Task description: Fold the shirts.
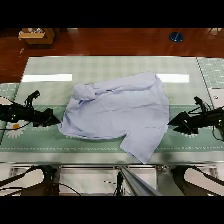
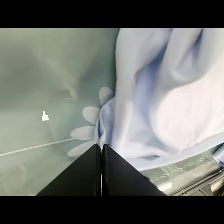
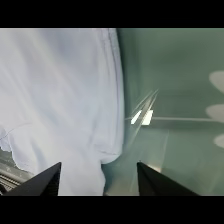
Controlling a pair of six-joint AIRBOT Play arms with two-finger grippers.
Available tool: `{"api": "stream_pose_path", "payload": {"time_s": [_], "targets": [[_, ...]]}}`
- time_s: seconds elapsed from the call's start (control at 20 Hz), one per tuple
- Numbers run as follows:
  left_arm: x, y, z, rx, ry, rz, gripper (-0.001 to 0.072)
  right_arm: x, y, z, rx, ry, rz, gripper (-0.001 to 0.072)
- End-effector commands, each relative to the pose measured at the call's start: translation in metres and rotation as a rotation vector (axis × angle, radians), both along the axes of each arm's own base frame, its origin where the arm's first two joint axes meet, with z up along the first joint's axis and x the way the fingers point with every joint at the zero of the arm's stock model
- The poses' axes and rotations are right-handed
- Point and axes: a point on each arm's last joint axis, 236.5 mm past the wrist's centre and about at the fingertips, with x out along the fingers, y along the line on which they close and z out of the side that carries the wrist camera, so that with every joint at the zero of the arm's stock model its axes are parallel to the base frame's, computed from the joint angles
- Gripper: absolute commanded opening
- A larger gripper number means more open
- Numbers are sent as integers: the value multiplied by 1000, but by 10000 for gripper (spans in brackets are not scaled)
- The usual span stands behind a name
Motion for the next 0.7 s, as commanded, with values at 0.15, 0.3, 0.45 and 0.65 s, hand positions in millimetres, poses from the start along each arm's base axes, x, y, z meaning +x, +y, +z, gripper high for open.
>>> {"api": "stream_pose_path", "payload": {"time_s": [0.15,0.3,0.45,0.65], "targets": [[-3,-3,3,-12,-6,-28,21,5,41,-24,-60,-1,30,520],[-3,-3,3,-13,-13,-38,21,12,53,-28,-95,-2,22,368],[-2,-5,8,-22,-28,-55,21,11,62,-22,-57,-1,27,20],[51,-21,97,-158,-318,0,19,48,70,59,12,-271,70,20]]}}
